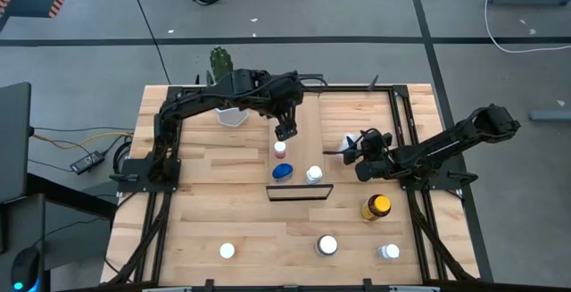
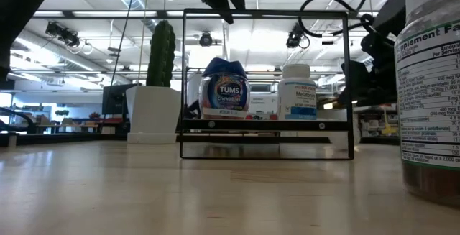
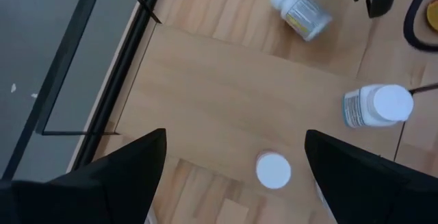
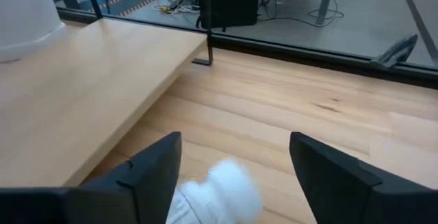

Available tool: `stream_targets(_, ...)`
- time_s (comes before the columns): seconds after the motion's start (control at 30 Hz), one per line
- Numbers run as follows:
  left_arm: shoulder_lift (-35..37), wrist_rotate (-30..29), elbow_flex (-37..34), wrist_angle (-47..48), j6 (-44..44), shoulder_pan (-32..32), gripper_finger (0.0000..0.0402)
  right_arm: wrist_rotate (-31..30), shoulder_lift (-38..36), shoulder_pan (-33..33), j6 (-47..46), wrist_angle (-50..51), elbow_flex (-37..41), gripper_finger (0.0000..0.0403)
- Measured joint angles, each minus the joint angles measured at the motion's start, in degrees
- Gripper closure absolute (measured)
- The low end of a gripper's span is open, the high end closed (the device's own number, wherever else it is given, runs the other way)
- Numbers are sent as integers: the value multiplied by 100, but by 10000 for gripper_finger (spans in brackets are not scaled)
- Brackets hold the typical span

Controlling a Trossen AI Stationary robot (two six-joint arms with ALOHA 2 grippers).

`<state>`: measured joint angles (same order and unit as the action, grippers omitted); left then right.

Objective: Pick and place medicine bottles onto shelf by color
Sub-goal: Put the white medicine bottle on the shelf

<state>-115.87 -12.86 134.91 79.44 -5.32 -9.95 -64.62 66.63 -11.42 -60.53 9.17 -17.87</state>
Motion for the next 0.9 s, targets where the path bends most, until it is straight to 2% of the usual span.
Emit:
stream_targets(0.23,0,2,0,141,-1,94,49,128,0,12,-186,-11,-197,110)
stream_targets(0.33,0,4,0,243,-2,90,49,452,0,206,-521,162,-426,109)
stream_targets(0.4,0,4,0,334,0,89,49,1143,0,548,-1329,494,-629,111)
stream_targets(0.47,0,4,0,403,0,89,49,2281,0,988,-2189,874,-850,112)
stream_targets(0.53,0,4,0,504,-8,87,49,3428,0,1402,-2687,1196,-1028,113)
stream_targets(0.6,0,4,0,546,-24,87,49,4121,-5,1705,-2938,1429,-1182,113)
stream_targets(0.77,0,87,0,611,43,87,49,4846,-4,2364,-3475,2086,-1429,107)
stream_targets(0.9,0,107,0,610,66,87,49,5837,-4,2925,-3302,2069,-1429,104)
